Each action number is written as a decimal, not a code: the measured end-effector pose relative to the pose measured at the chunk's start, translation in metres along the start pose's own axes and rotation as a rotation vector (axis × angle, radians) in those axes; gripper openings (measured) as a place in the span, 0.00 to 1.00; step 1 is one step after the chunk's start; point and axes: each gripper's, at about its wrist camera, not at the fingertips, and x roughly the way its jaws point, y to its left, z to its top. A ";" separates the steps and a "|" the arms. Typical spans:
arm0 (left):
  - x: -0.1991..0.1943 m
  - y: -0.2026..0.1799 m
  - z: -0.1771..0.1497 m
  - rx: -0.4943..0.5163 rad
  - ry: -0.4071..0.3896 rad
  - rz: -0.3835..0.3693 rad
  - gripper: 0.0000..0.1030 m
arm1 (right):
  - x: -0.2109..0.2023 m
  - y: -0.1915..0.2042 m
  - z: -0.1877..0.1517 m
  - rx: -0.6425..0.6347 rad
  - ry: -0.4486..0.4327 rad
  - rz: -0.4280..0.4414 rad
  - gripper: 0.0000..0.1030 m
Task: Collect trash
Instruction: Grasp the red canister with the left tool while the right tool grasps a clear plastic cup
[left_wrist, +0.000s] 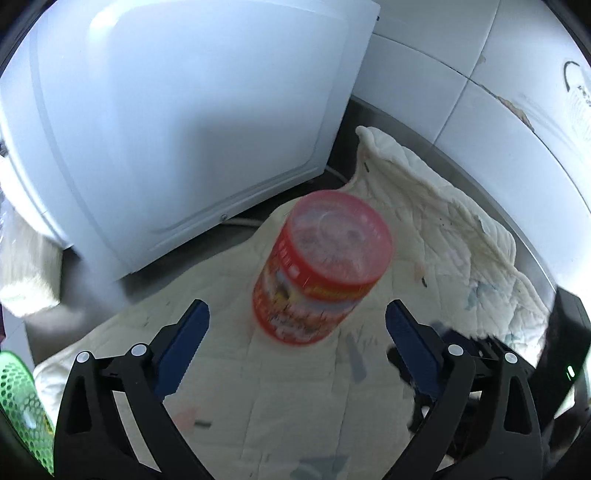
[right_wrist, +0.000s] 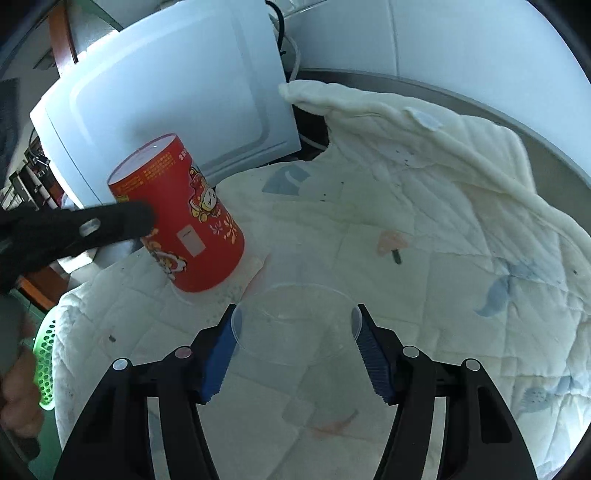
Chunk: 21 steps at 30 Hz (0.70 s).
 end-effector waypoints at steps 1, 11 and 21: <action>0.004 -0.002 0.002 0.002 -0.001 0.001 0.92 | -0.004 -0.002 -0.002 0.000 -0.003 0.004 0.58; 0.029 -0.020 0.012 0.033 -0.021 0.040 0.86 | -0.027 -0.003 -0.016 -0.013 -0.023 0.020 0.58; 0.008 -0.024 -0.002 0.068 -0.056 0.031 0.65 | -0.042 0.006 -0.030 -0.037 -0.018 0.019 0.58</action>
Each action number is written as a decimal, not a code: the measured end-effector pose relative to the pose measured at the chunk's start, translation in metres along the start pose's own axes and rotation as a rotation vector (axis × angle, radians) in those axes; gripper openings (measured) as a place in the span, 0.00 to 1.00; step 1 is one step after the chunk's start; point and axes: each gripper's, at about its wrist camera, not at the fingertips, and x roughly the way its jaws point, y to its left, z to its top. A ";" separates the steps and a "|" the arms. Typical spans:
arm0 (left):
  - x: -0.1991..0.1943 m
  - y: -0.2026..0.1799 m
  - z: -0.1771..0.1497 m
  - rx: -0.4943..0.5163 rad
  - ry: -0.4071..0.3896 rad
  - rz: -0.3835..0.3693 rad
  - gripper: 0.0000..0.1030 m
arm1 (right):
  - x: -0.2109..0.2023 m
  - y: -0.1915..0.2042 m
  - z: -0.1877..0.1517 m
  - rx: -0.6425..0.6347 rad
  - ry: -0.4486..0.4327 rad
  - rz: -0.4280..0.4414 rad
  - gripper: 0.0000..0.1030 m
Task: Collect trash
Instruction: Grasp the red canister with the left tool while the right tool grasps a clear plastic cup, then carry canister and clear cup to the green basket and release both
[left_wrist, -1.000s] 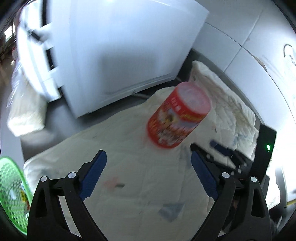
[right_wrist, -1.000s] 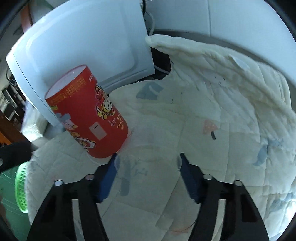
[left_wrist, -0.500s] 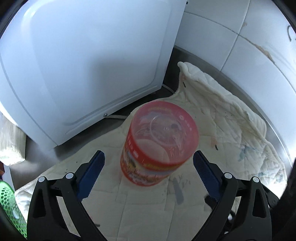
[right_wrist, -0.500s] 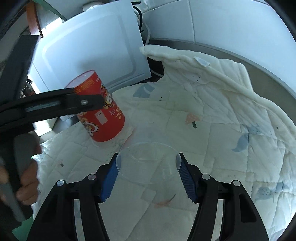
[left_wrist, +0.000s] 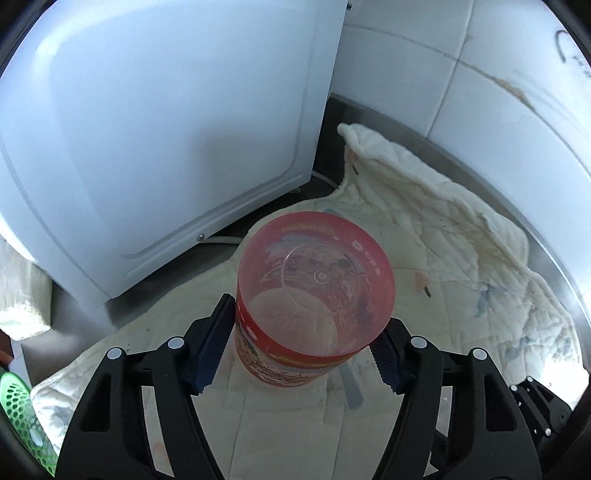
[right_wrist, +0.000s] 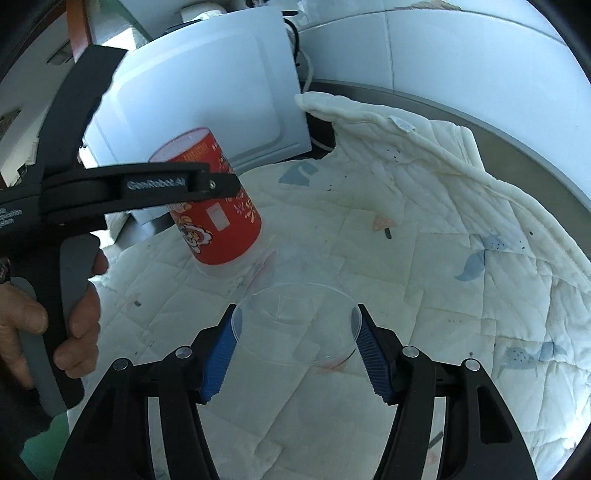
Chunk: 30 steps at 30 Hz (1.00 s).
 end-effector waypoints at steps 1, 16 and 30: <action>-0.004 0.001 -0.001 0.002 -0.005 0.001 0.65 | -0.003 0.003 -0.002 -0.008 0.001 0.003 0.58; -0.143 0.068 -0.064 -0.029 -0.115 0.088 0.64 | -0.045 0.077 -0.022 -0.090 -0.019 0.101 0.58; -0.241 0.202 -0.148 -0.221 -0.146 0.287 0.64 | -0.033 0.229 -0.039 -0.271 0.039 0.300 0.58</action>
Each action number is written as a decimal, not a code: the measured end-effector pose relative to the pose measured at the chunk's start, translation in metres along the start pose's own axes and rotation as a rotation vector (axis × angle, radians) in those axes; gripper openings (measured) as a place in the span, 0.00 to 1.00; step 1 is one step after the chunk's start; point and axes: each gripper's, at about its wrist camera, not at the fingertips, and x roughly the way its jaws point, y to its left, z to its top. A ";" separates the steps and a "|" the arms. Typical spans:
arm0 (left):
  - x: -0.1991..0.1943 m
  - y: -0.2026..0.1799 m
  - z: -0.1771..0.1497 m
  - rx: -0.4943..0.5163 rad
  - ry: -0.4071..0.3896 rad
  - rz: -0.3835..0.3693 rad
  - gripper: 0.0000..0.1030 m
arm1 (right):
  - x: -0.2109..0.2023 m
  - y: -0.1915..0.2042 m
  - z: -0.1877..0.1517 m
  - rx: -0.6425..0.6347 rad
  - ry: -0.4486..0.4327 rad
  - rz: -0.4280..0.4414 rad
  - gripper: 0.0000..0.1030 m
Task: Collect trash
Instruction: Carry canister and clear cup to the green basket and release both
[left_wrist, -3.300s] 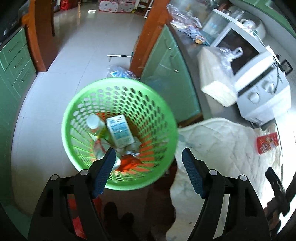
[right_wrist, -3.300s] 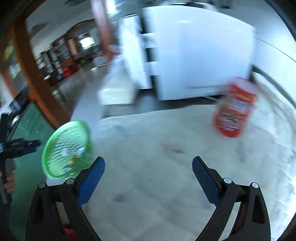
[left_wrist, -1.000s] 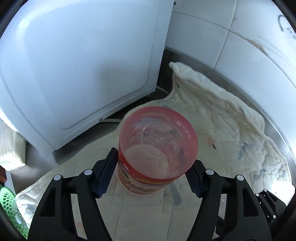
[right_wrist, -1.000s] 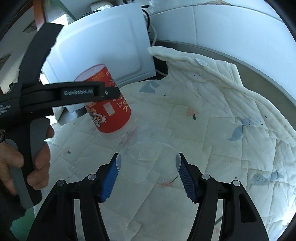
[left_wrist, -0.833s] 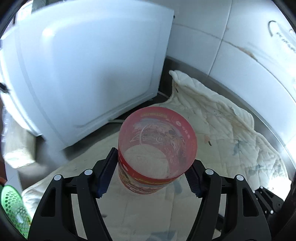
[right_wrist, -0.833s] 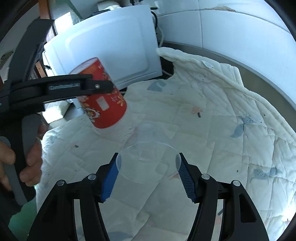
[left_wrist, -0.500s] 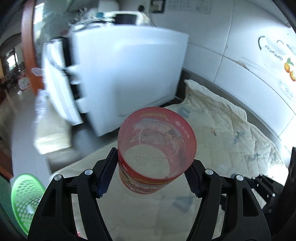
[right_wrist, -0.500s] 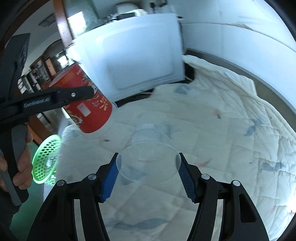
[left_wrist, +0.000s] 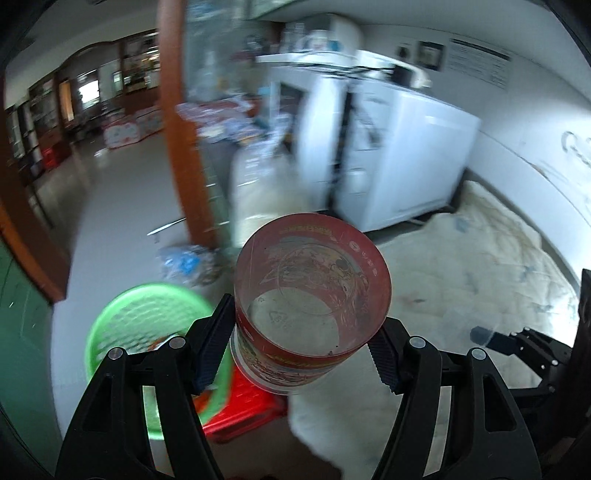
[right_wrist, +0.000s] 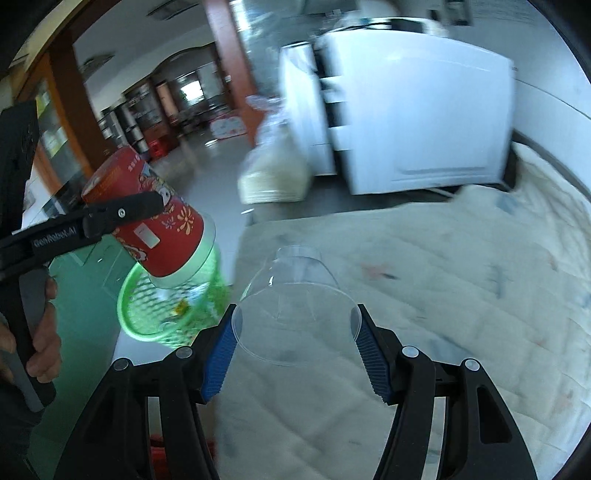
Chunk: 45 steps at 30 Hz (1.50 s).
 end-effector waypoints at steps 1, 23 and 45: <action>-0.001 0.010 -0.003 -0.012 0.002 0.014 0.64 | 0.004 0.010 0.001 -0.011 0.005 0.010 0.58; 0.042 0.200 -0.056 -0.207 0.180 0.290 0.64 | 0.163 0.180 0.035 -0.174 0.167 0.162 0.59; 0.060 0.215 -0.070 -0.237 0.236 0.277 0.66 | 0.180 0.187 0.024 -0.143 0.202 0.180 0.75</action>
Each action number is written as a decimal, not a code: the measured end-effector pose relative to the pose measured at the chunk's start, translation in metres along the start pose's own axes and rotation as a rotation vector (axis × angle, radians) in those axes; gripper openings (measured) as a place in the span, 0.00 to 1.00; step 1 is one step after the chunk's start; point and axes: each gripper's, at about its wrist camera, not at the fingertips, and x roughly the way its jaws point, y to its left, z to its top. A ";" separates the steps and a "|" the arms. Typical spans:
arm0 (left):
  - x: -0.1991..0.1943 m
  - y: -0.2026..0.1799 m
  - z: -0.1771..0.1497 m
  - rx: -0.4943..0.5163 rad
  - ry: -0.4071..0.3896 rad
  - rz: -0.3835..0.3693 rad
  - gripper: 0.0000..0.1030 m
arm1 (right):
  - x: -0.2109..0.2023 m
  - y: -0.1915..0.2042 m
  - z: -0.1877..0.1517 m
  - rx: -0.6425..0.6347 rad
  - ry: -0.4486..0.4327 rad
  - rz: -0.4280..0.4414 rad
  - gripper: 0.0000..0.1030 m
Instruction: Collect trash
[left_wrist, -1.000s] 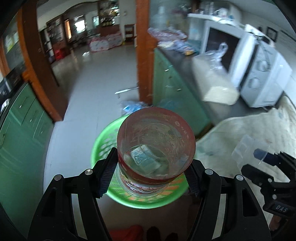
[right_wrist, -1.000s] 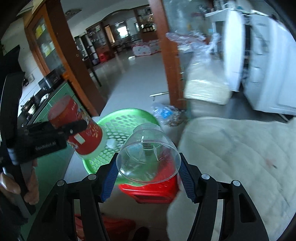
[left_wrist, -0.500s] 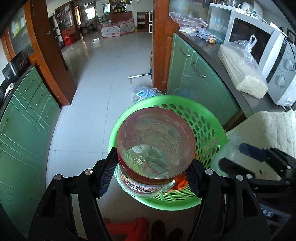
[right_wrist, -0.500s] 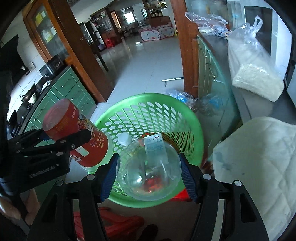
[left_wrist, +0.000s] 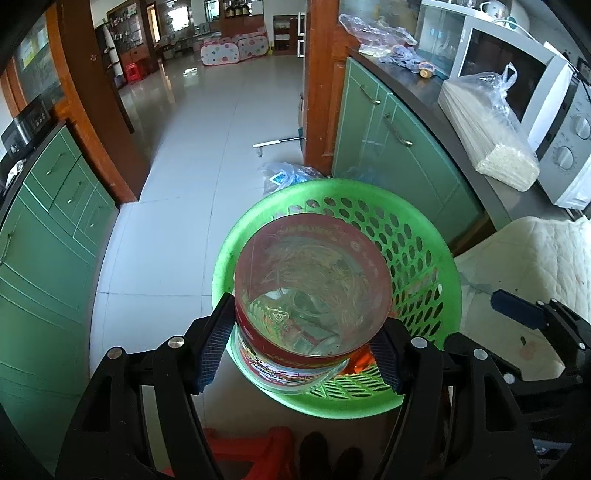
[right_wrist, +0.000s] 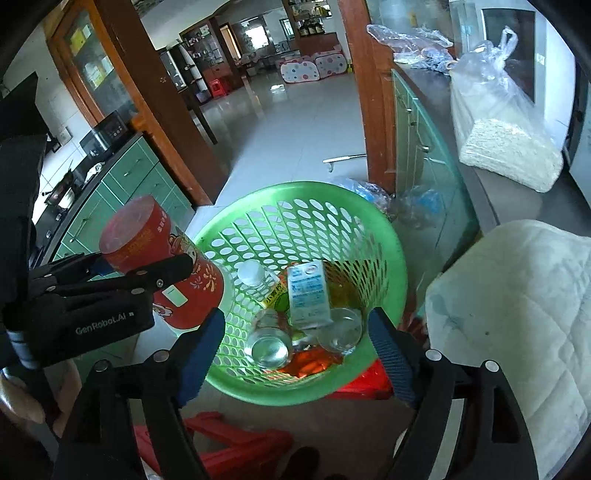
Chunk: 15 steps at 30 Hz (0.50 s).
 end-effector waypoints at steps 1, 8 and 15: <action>-0.002 0.000 -0.001 0.001 -0.004 -0.001 0.66 | -0.002 0.000 -0.001 0.001 0.000 -0.002 0.75; -0.028 -0.007 -0.003 0.014 -0.043 -0.018 0.70 | -0.038 -0.006 -0.016 -0.020 -0.015 -0.041 0.78; -0.063 -0.025 -0.008 0.049 -0.095 -0.035 0.75 | -0.084 -0.010 -0.033 -0.031 -0.048 -0.095 0.81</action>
